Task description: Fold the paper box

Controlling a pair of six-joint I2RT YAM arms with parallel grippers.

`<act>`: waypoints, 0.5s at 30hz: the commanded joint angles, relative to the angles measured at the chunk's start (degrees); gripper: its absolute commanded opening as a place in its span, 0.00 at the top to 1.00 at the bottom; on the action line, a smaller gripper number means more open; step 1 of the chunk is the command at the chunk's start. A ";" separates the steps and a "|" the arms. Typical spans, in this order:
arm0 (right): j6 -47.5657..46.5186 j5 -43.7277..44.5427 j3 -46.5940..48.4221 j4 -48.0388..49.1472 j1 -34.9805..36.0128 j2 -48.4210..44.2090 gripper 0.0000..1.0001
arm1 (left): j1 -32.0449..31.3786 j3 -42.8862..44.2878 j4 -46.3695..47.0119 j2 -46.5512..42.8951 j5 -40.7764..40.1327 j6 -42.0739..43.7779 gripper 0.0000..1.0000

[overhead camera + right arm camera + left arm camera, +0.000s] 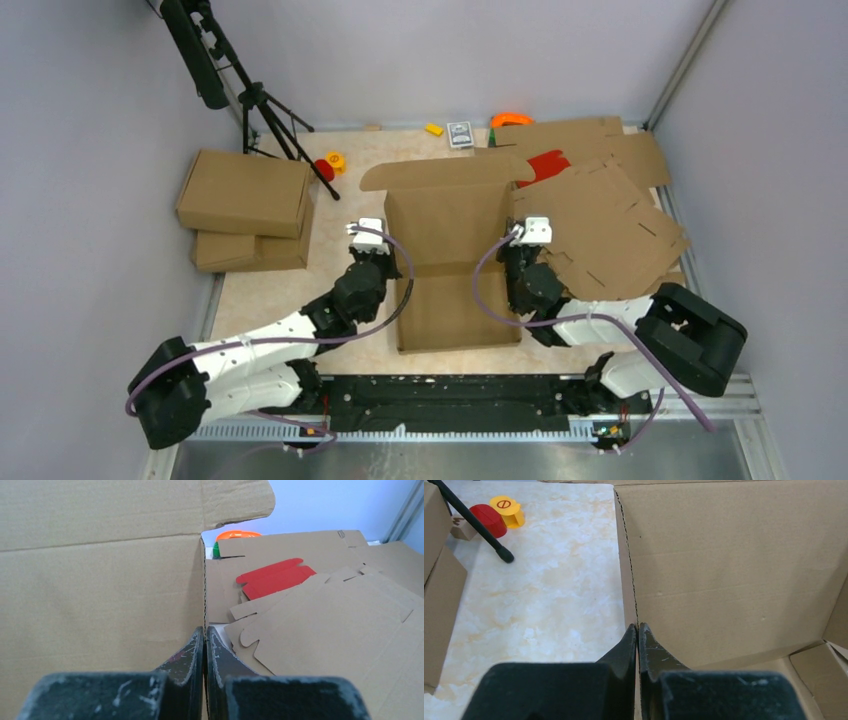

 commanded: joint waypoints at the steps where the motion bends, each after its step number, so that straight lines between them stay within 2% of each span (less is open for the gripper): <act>1: -5.21 -2.38 3.15 12.67 1.11 4.15 1.00 | 0.59 3.60 3.62 1.16 0.88 0.64 1.00; 3: -10.51 -4.78 3.01 22.92 1.11 7.91 1.00 | 2.29 4.12 4.24 1.21 4.22 -0.19 1.00; 5: -11.39 -3.00 3.26 30.91 1.11 11.64 1.00 | 4.36 4.33 5.89 1.91 6.87 -0.32 1.00; 11: -12.90 -3.45 12.40 31.50 -0.53 20.49 1.00 | 14.56 3.31 16.08 7.99 20.23 -0.62 1.00; 15: -13.95 -4.03 19.96 27.15 -1.96 24.95 1.00 | 19.92 6.80 17.92 12.14 23.31 1.07 1.00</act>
